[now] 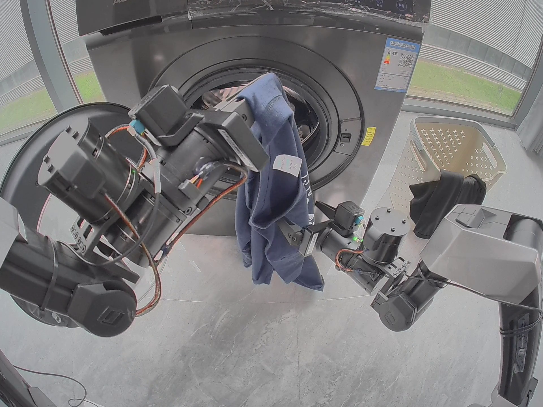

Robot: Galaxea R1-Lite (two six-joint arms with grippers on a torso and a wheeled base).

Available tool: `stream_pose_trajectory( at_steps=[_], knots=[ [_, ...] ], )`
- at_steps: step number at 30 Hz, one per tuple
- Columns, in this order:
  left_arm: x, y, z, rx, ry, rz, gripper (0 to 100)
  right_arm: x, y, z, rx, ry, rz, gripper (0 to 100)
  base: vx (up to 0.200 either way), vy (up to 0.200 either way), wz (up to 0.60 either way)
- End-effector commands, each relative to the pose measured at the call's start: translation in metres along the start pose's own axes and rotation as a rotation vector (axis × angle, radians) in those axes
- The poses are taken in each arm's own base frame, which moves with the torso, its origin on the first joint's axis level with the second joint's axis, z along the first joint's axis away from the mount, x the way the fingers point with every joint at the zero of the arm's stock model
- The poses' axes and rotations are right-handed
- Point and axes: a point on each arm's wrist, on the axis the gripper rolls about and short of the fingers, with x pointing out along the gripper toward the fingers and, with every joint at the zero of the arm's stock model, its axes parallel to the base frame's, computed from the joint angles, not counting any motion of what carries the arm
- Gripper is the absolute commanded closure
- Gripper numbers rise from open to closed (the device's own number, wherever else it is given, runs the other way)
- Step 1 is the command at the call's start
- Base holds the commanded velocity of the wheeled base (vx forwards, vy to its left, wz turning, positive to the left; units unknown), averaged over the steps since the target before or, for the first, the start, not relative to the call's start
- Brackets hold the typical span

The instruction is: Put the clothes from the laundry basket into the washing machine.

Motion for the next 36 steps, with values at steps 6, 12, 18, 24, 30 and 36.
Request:
stream_pose_trajectory(
  at_steps=[6,12,18,24,30,36],
  knots=[
    [-0.009,-0.001,-0.004,-0.004,0.031,-0.009,100,0.018,0.008,0.001,0.003,-0.047,0.027,0,0.0,0.0,0.0],
    [-0.008,0.001,0.0,-0.001,0.016,-0.004,100,0.028,0.008,-0.007,0.003,-0.049,0.029,0,0.0,0.0,0.0],
    [-0.002,0.002,0.005,-0.001,-0.007,-0.005,100,0.033,0.008,-0.007,0.004,-0.063,0.033,0,0.0,0.0,0.0],
    [-0.001,0.005,0.011,0.0,-0.022,0.004,100,0.036,0.008,-0.007,0.005,-0.07,0.032,100,0.0,0.0,0.0],
    [-0.005,0.02,0.009,0.007,-0.005,0.057,100,0.032,-0.002,-0.003,0.001,-0.069,0.011,100,0.0,0.0,0.0],
    [-0.028,0.072,-0.018,0.061,0.116,0.21,100,0.012,-0.017,0.033,-0.004,-0.093,-0.039,100,0.0,0.0,0.0]
  ],
)
